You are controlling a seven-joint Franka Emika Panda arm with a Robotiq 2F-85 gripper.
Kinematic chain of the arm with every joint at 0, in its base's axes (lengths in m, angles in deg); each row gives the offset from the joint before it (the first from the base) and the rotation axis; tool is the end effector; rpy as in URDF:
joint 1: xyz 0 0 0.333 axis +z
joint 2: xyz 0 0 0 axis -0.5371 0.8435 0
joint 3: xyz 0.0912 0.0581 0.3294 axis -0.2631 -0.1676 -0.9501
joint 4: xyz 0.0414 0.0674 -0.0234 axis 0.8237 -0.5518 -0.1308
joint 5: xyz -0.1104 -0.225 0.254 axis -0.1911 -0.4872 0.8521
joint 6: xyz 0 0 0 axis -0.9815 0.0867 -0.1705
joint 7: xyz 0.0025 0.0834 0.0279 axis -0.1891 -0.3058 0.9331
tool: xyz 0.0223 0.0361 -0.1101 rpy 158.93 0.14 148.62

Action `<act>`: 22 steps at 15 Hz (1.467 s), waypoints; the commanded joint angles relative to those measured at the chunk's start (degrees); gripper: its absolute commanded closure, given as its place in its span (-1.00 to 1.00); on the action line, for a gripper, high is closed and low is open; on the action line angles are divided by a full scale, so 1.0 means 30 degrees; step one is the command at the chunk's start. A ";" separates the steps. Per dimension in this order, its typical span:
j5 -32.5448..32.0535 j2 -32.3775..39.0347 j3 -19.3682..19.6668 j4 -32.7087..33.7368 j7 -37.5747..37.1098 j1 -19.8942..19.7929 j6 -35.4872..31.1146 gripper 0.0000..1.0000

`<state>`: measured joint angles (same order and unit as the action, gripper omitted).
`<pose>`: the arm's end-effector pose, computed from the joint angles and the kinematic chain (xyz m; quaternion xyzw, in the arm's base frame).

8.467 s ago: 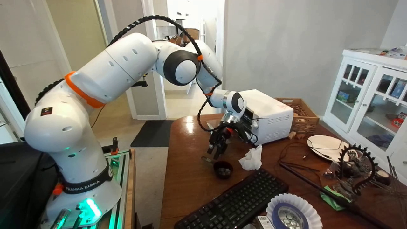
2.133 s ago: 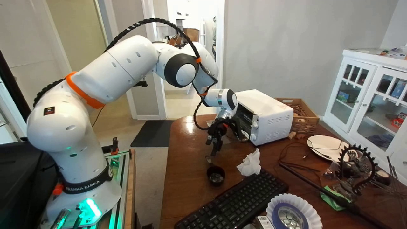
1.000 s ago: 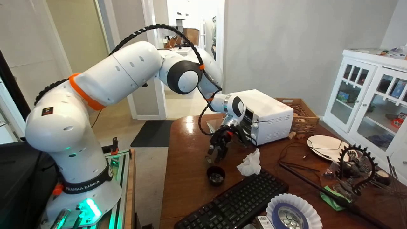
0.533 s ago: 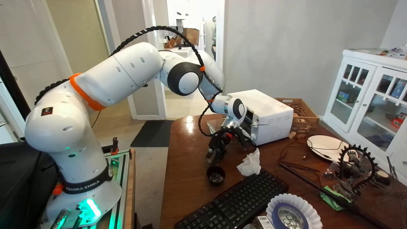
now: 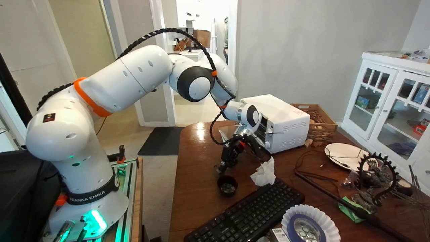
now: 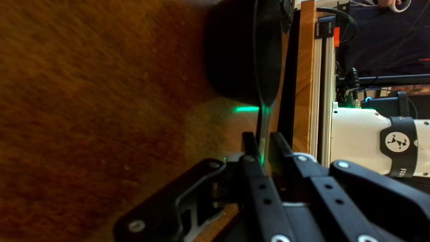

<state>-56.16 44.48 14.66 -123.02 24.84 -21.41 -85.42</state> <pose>0.5618 0.1430 0.0895 -0.4533 -0.7182 0.4893 0.1984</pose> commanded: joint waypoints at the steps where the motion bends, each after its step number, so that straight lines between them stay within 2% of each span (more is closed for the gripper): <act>1: 0.0506 0.0261 -0.0042 0.0252 -0.0480 -0.0113 0.0270 0.96; 2: 0.0552 0.0272 -0.0040 0.0266 -0.0526 -0.0126 0.0336 1.00; 3: 0.0561 0.0276 -0.0036 0.0261 -0.0581 -0.0128 0.0445 0.53; 5: 0.0654 0.0320 -0.0040 0.0339 -0.0645 -0.0142 0.0585 0.27; 13: 0.1027 0.0505 -0.0067 0.0467 -0.1078 -0.0113 0.1406 -0.96; 16: 0.1120 0.0532 -0.0098 0.0369 -0.1279 -0.0130 0.1921 -0.98; 17: 0.1127 0.0541 -0.0111 0.0342 -0.1333 -0.0141 0.2060 -0.76; 19: 0.1116 0.0616 -0.0131 0.0356 -0.1399 -0.0159 0.2286 -0.48; 20: 0.1118 0.0642 -0.0142 0.0378 -0.1413 -0.0171 0.2376 -0.14; 22: 0.1119 0.0683 -0.0162 0.0388 -0.1435 -0.0185 0.2601 0.18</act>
<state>-54.10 45.14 14.59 -123.01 21.98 -21.67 -79.56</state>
